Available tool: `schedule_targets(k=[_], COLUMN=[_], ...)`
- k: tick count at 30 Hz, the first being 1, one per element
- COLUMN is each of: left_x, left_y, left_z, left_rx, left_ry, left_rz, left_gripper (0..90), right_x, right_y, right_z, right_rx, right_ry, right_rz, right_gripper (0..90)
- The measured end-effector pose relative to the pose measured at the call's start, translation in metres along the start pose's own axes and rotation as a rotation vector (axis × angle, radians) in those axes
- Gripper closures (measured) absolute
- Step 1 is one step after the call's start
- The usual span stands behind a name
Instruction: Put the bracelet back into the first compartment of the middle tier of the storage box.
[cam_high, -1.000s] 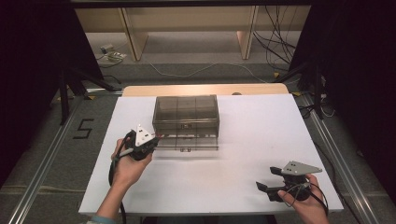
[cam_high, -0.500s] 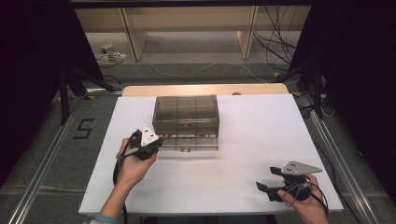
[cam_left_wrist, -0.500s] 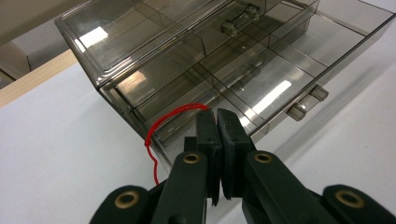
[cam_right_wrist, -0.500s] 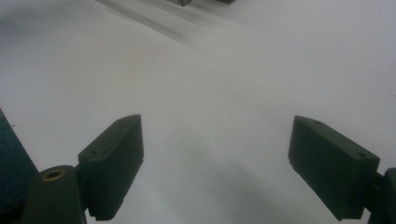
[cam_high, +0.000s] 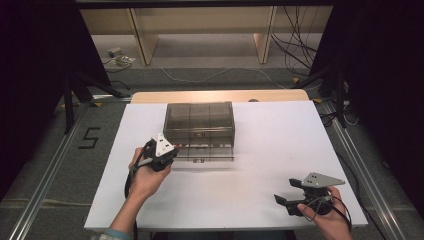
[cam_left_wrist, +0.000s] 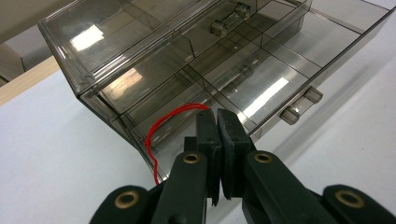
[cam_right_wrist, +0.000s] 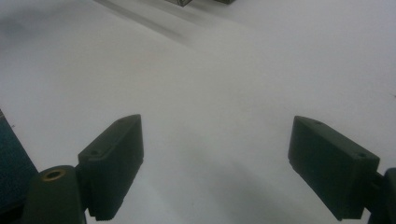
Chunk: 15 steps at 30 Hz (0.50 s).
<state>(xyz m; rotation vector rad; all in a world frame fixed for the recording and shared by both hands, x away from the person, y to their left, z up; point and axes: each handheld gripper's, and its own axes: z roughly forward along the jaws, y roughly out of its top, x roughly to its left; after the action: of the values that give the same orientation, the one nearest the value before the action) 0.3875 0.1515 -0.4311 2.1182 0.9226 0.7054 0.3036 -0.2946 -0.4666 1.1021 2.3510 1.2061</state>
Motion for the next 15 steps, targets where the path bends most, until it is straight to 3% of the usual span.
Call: schedule_targets(k=[15], left_x=[-0.0023], left_y=[0.0023], left_z=[0.0035], left_rx=[0.004], left_ry=[-0.01], left_rz=[0.003], left_gripper=[88.3], right_x=[-0.0005], right_y=[0.0001], right_z=[-0.0003], right_rx=[0.002], right_ry=[-0.001], right_rz=[-0.004], right_gripper=[18.9])
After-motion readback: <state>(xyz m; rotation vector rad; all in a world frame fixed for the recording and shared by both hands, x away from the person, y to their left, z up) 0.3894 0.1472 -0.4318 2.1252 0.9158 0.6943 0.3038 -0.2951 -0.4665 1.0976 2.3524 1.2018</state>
